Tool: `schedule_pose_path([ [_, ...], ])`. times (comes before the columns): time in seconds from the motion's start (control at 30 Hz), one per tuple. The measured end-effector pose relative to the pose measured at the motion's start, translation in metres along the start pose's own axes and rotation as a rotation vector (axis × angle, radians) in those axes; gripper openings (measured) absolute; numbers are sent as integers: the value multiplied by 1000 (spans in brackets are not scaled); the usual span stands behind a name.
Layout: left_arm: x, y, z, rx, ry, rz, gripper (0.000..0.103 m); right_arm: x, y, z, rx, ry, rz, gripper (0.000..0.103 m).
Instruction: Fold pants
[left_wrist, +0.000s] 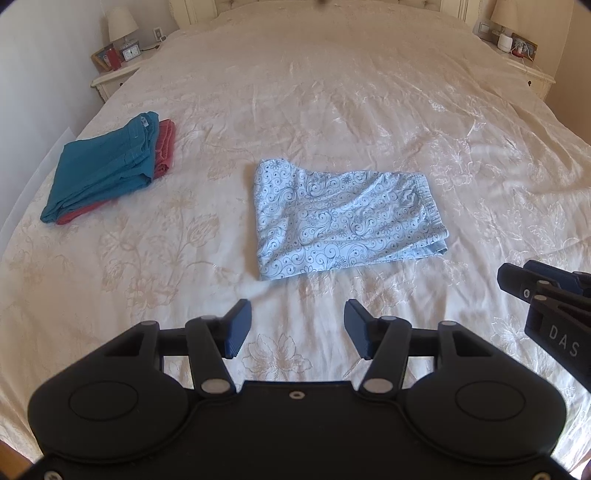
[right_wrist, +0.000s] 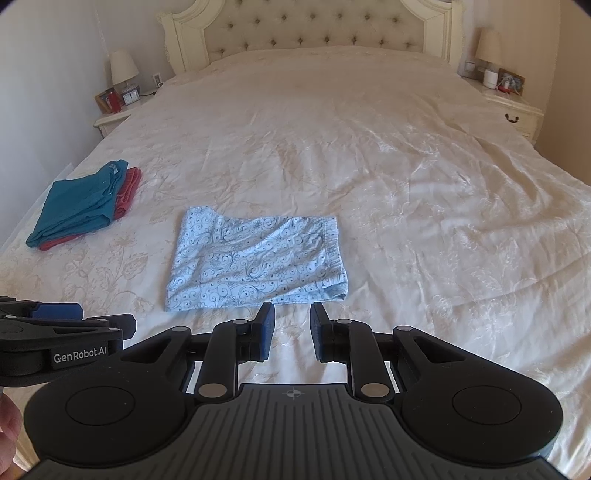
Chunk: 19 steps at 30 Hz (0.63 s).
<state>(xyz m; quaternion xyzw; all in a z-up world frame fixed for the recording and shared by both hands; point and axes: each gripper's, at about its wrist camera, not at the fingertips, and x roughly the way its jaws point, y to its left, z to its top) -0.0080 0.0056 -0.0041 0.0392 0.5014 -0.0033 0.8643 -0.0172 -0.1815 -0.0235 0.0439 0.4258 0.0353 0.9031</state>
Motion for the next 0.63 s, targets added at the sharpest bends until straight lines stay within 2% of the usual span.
schedule_pose_path([
  [0.63, 2, 3, -2, -5, 13, 6, 61, 2, 4, 0, -10, 18, 15, 21],
])
